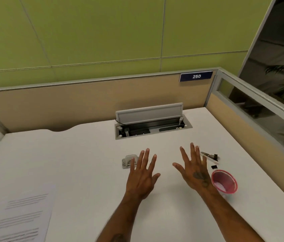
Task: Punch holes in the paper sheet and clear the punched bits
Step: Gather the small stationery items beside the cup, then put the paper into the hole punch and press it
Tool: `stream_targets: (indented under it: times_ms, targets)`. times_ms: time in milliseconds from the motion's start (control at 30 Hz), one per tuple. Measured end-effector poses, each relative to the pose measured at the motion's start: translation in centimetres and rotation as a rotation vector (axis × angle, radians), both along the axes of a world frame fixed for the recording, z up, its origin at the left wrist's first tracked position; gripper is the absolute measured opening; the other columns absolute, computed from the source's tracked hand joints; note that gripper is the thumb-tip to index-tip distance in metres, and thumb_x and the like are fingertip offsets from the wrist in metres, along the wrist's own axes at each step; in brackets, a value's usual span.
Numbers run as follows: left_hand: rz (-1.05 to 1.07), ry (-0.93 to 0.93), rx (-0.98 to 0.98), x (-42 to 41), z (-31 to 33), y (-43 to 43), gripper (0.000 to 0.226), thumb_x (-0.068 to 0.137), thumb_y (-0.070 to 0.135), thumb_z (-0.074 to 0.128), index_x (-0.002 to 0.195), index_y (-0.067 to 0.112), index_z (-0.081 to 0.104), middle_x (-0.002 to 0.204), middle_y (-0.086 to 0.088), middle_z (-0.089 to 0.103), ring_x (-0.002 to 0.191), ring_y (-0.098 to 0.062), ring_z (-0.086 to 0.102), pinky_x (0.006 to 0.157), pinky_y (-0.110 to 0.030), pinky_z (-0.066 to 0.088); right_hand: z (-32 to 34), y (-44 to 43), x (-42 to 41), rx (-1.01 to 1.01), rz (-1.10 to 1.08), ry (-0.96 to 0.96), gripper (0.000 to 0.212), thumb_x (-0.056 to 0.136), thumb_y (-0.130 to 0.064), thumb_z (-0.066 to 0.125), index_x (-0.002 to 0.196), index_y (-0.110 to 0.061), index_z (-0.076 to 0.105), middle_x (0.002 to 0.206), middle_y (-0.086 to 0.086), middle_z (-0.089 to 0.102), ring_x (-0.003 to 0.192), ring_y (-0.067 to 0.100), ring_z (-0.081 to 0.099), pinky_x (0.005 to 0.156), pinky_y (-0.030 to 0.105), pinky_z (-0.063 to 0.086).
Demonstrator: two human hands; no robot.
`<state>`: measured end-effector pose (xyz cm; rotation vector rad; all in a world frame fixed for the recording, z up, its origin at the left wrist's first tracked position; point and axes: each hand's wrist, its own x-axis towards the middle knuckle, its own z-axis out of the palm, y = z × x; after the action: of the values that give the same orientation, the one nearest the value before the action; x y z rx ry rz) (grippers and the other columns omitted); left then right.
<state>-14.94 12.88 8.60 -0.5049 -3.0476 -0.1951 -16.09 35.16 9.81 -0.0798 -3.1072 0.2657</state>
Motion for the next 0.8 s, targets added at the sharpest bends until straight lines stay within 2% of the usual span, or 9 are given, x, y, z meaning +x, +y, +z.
stream_targets:
  times_ms: [100,200,367,600,667,800]
  targets:
    - [0.054,0.018,-0.031,3.2,0.3,-4.1,0.072,0.095,0.066,0.015,0.155,0.031,-0.003,0.163,-0.004,-0.016,0.149,-0.031,-0.015,0.118,-0.059,-0.011,-1.0,-4.3,2.3,-0.03,0.013,0.015,0.093,0.071,-0.083,-0.016,0.149,-0.034,-0.007,0.159,0.007,-0.021,0.148,0.029,-0.015,0.117,0.059,0.003]
    - [0.128,0.041,-0.069,5.8,0.7,-7.3,0.07,0.096,0.064,0.023,0.155,0.026,0.018,0.163,-0.009,0.006,0.15,-0.033,0.007,0.113,-0.053,0.002,-1.7,-7.9,4.2,-0.022,0.025,0.012,0.09,0.076,-0.08,-0.012,0.152,-0.032,-0.001,0.16,0.008,-0.018,0.149,0.031,-0.01,0.117,0.059,0.006]
    - [0.237,0.029,-0.089,8.5,0.5,-11.5,0.071,0.096,0.063,0.029,0.154,0.023,0.024,0.162,-0.01,0.017,0.148,-0.032,0.019,0.112,-0.053,0.009,-2.6,-12.8,5.8,-0.009,0.107,-0.016,0.087,0.08,-0.076,-0.005,0.153,-0.03,0.003,0.159,0.009,-0.019,0.149,0.032,-0.008,0.117,0.059,0.007]
    - [0.377,0.034,-0.107,10.8,-0.5,-16.2,0.071,0.097,0.061,0.029,0.156,0.024,0.015,0.164,-0.008,0.008,0.151,-0.031,0.01,0.117,-0.054,0.006,-2.6,-17.7,6.3,0.02,0.292,-0.019,0.08,0.088,-0.068,0.019,0.148,-0.018,0.035,0.158,0.022,0.022,0.143,0.042,0.026,0.107,0.065,0.026]
    - [0.416,0.035,-0.104,11.4,-0.6,-17.4,0.071,0.097,0.061,0.028,0.156,0.023,0.013,0.165,-0.008,0.004,0.151,-0.031,0.007,0.12,-0.057,0.005,-2.8,-18.8,6.6,0.033,0.333,-0.021,0.079,0.089,-0.067,0.018,0.148,-0.018,0.036,0.156,0.023,0.025,0.143,0.042,0.027,0.107,0.066,0.027]
    - [0.483,0.036,-0.102,12.8,-0.8,-20.1,0.071,0.096,0.059,0.028,0.156,0.022,0.016,0.164,-0.01,0.008,0.151,-0.032,0.01,0.117,-0.057,0.014,-2.9,-21.3,7.1,0.02,0.373,-0.037,0.079,0.091,-0.068,0.012,0.149,-0.02,0.034,0.157,0.022,0.026,0.144,0.039,0.027,0.109,0.065,0.028]
